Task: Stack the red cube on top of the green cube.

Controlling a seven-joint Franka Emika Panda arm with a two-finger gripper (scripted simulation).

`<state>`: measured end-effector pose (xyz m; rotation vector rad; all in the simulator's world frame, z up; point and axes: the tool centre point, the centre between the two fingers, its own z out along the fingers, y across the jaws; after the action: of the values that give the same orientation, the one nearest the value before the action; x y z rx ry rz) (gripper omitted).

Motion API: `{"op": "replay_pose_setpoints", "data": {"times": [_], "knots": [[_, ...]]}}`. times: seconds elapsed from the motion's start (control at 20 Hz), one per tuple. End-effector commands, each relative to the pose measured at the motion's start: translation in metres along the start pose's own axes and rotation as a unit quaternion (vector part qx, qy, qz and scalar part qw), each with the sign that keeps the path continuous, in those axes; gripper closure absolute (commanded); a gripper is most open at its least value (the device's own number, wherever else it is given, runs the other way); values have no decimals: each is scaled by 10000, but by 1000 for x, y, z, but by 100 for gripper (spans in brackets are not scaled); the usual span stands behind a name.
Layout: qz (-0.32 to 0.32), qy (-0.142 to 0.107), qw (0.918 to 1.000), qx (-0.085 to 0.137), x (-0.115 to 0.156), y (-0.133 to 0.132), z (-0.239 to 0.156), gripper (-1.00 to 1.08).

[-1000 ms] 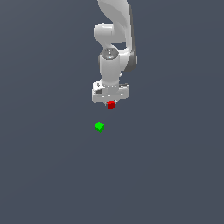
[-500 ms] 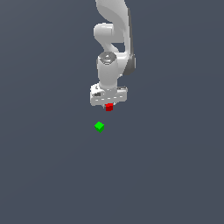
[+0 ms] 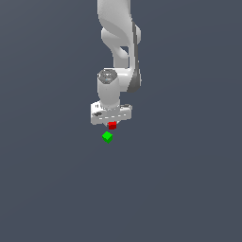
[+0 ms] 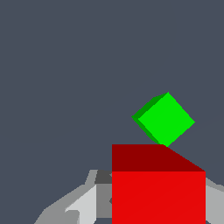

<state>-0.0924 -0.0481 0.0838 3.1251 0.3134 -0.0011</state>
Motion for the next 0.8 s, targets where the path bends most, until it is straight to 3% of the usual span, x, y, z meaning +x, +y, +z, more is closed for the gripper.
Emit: {"op": "replay_pose_setpoints", "data": {"times": [0.0,0.7,0.75], "knots": [[-2,4,10000,-2,11,11,7,108],[-2,3,10000,2,37,34,22,108],[-2,3,10000,2,37,34,22,-92]]}}
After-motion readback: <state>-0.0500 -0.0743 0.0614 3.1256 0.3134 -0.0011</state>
